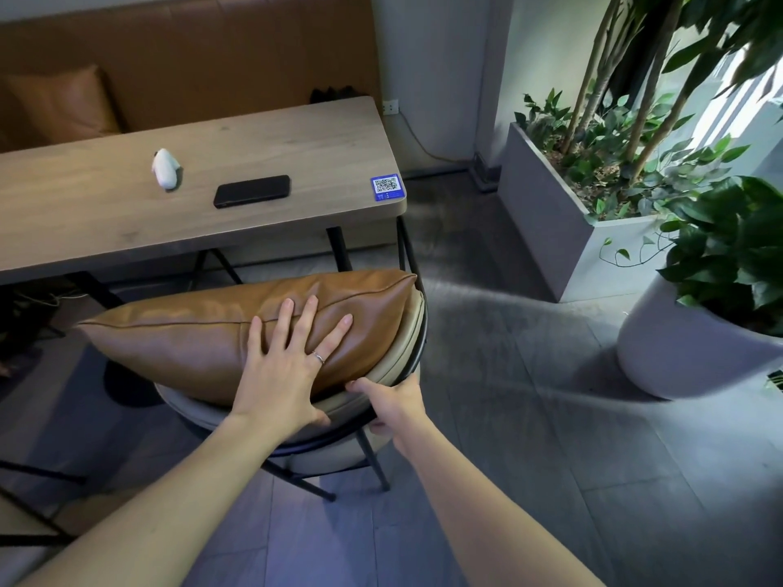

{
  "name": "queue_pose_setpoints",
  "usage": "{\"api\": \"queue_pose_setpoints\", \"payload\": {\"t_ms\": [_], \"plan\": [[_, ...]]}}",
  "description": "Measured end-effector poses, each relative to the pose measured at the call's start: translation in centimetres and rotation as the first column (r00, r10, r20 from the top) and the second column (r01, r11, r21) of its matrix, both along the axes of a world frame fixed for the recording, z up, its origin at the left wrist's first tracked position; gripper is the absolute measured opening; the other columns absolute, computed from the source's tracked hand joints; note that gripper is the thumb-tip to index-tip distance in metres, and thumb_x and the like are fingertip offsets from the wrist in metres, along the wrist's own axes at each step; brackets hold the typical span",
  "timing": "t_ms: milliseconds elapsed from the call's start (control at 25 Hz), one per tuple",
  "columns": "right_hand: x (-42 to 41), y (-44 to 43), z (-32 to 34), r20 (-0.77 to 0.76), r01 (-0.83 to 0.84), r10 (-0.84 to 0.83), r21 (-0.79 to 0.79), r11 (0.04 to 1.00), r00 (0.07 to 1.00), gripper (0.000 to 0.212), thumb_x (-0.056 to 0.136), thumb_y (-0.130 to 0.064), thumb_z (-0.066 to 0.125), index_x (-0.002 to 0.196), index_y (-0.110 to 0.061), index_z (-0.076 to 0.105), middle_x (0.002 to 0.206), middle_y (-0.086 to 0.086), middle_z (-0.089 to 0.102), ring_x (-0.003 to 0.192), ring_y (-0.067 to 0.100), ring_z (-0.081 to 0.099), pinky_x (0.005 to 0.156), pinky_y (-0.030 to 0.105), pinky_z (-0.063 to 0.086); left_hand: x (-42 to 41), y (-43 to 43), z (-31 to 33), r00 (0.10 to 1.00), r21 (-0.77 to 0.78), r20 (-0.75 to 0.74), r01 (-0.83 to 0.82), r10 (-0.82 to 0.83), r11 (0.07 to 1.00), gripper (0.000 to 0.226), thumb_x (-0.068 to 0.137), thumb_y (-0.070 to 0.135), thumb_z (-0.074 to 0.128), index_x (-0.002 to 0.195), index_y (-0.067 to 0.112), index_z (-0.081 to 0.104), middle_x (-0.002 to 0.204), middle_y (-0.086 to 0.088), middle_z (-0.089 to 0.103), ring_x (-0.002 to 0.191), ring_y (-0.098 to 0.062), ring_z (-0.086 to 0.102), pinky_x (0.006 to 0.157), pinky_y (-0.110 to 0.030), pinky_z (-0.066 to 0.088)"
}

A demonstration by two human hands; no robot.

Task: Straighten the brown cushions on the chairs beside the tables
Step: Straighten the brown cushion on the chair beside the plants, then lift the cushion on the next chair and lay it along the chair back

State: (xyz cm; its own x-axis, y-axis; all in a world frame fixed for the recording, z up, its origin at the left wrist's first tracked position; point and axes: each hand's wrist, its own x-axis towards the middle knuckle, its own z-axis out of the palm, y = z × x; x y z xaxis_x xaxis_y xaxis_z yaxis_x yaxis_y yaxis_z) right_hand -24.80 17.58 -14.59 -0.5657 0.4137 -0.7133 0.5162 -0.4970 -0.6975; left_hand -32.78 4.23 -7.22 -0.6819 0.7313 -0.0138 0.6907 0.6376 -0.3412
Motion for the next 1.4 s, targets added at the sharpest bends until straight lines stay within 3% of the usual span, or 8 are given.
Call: {"api": "queue_pose_setpoints", "payload": {"t_ms": [200,440,600,760,880,1000,1160,1400], "plan": [[0.0,0.5,0.4,0.024,-0.031,0.03,0.04,0.999,0.999,0.116,0.048,-0.036,0.09,0.147,-0.018,0.032,0.127,0.007,0.06,0.108,0.03,0.064,0.073,0.041,0.064,0.1,0.7,-0.1,1.0,-0.003,-0.008,-0.005,0.005,1.0,0.149,0.059,0.078,0.075,0.14,0.038,-0.043,0.163,-0.014,-0.029,0.15,-0.04,-0.019,0.118,-0.064,0.0],[0.3,1.6,0.3,0.04,-0.087,0.085,0.057,0.995,0.996,0.119,0.044,-0.041,0.092,0.145,-0.015,0.035,0.127,0.011,0.062,0.103,0.034,0.069,0.06,0.033,0.063,0.6,1.3,-0.3,1.0,0.016,-0.015,-0.01,0.011,1.0,0.15,0.058,0.076,0.077,0.143,0.039,-0.04,0.164,-0.014,-0.026,0.151,-0.041,-0.017,0.118,-0.064,0.002],[1.6,2.7,1.3,0.107,-0.263,0.251,0.117,0.958,0.962,0.107,0.068,-0.051,0.088,0.149,-0.01,0.032,0.122,0.011,0.058,0.093,0.029,0.07,0.086,0.042,0.06,1.5,1.4,0.0,1.0,0.013,0.016,-0.02,0.019,1.0,0.145,0.062,0.075,0.076,0.144,0.038,-0.039,0.164,-0.015,-0.026,0.151,-0.042,-0.017,0.118,-0.063,0.0],[2.6,4.0,3.5,0.396,-0.605,0.461,0.44,0.664,0.794,0.074,0.081,-0.071,0.061,0.123,-0.011,0.055,0.112,0.004,0.062,0.104,0.03,0.064,0.091,0.041,0.054,2.5,1.1,1.9,0.983,0.135,0.182,-0.032,0.007,0.99,0.105,0.088,0.066,0.055,0.153,0.039,-0.023,0.168,-0.014,-0.013,0.153,-0.038,-0.009,0.121,-0.059,0.005],[2.6,3.6,6.2,0.5,-0.722,0.526,0.549,0.422,0.688,0.048,0.093,-0.059,0.051,0.11,-0.015,0.058,0.115,0.006,0.066,0.103,0.031,0.062,0.085,0.038,0.05,3.7,-0.2,4.8,0.972,0.272,0.228,-0.012,-0.052,0.962,0.058,0.104,0.048,0.026,0.155,0.024,0.031,0.163,-0.008,0.031,0.15,-0.024,0.025,0.12,-0.045,0.017],[1.7,1.1,10.1,0.508,-0.726,0.559,0.629,0.278,0.655,0.051,0.094,-0.055,0.051,0.12,-0.013,0.062,0.117,0.008,0.068,0.106,0.033,0.064,0.088,0.041,0.053,4.5,-2.3,8.0,0.98,0.376,0.192,-0.022,-0.054,0.926,0.066,0.099,0.042,0.015,0.131,0.01,0.064,0.131,-0.005,0.068,0.124,-0.021,0.059,0.106,-0.042,0.036],[0.8,-3.6,16.0,0.483,-0.666,0.593,0.736,0.125,0.644,0.042,0.098,-0.047,0.05,0.115,-0.012,0.066,0.106,0.008,0.071,0.096,0.032,0.068,0.087,0.044,0.056,5.2,-6.6,11.9,0.989,0.393,0.146,-0.06,0.002,0.918,0.061,0.1,0.04,0.022,0.132,0.008,0.062,0.124,-0.01,0.072,0.117,-0.027,0.064,0.097,-0.045,0.045],[2.2,-17.6,26.0,0.432,-0.479,0.649,0.87,-0.115,0.627,0.038,0.101,-0.041,0.045,0.12,-0.014,0.063,0.119,0.013,0.069,0.109,0.037,0.065,0.086,0.043,0.049,7.2,-21.0,19.2,0.993,0.439,0.02,-0.113,0.116,0.891,0.057,0.101,0.038,0.025,0.122,0.009,0.069,0.114,-0.012,0.075,0.101,-0.032,0.07,0.084,-0.045,0.051]]}}
